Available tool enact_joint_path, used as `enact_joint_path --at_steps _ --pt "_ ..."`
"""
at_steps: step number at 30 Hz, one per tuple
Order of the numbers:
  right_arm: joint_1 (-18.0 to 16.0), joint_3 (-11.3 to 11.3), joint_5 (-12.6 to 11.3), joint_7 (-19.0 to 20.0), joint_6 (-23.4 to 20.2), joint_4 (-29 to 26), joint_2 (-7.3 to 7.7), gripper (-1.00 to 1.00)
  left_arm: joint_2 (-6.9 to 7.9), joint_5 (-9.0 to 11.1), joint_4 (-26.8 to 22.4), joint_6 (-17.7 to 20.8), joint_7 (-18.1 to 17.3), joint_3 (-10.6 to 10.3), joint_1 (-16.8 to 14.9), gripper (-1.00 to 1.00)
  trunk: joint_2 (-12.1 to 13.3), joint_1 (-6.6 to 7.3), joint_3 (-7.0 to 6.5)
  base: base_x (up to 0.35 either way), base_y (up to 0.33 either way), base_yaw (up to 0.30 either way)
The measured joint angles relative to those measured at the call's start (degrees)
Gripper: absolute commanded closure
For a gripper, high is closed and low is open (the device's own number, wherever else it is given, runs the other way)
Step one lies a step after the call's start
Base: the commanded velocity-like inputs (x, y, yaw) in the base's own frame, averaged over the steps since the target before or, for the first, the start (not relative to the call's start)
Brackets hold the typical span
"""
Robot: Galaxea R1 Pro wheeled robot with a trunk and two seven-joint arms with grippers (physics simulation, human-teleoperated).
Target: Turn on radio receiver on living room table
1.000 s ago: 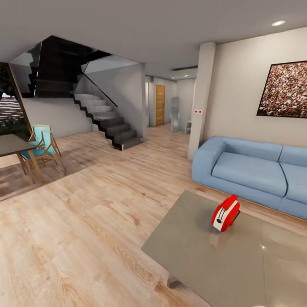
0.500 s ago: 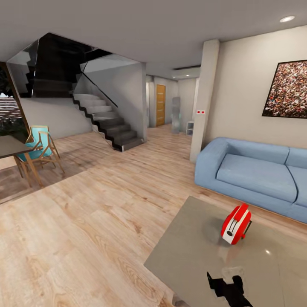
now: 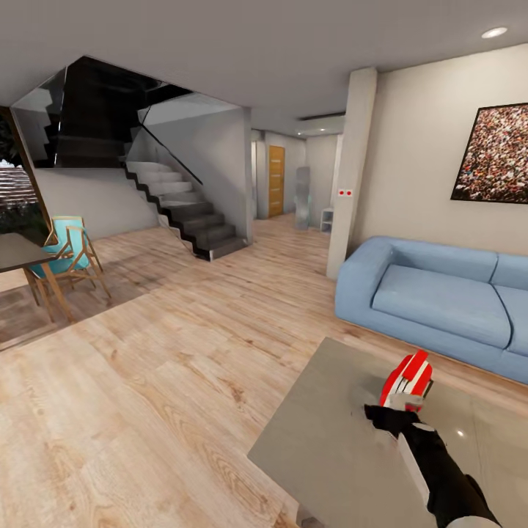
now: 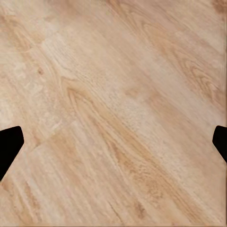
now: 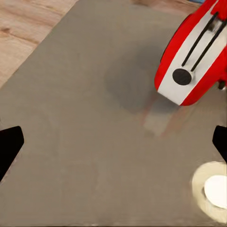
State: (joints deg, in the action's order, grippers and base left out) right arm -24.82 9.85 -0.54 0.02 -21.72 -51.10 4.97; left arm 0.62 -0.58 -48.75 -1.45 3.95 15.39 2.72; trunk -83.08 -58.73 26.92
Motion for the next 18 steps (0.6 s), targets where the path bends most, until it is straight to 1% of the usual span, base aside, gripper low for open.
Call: enact_joint_path --at_steps 1,4,7,11,14,18 --pt "-1.0 0.6 -0.6 -0.1 -2.2 0.0 0.02 -1.00 -0.04 0.2 -2.0 2.1 0.0 0.0 0.0 -1.00 0.0 0.00 0.00 0.000 0.000 0.000" --pt "-1.9 1.1 -1.0 -0.1 -4.2 0.0 0.04 -1.00 -0.20 0.4 -5.0 4.5 -0.3 0.0 0.0 -1.00 0.0 0.00 0.01 0.000 0.000 0.000" --pt "-2.3 1.3 -1.1 0.2 -4.7 0.0 0.04 -1.00 -0.52 0.5 -6.8 5.4 -0.4 -0.1 0.0 -1.00 0.0 0.00 0.01 0.000 0.000 0.000" --pt "-2.4 1.4 -1.2 0.4 -4.5 0.3 0.03 -1.00 -0.53 0.5 -7.4 5.6 -0.4 -0.2 0.0 -1.00 0.0 0.00 0.01 0.010 0.007 0.000" --pt "-2.4 1.5 -1.1 0.4 -4.4 0.4 0.02 -1.00 -0.44 0.4 -7.6 5.9 -0.5 -0.2 0.0 -1.00 0.0 0.00 0.01 0.169 0.131 0.000" --pt "-2.4 1.5 -0.9 0.4 -4.3 0.4 0.00 -1.00 -0.24 0.2 -7.5 6.0 -0.5 -0.2 0.0 -1.00 0.0 0.00 0.01 0.224 0.215 0.000"
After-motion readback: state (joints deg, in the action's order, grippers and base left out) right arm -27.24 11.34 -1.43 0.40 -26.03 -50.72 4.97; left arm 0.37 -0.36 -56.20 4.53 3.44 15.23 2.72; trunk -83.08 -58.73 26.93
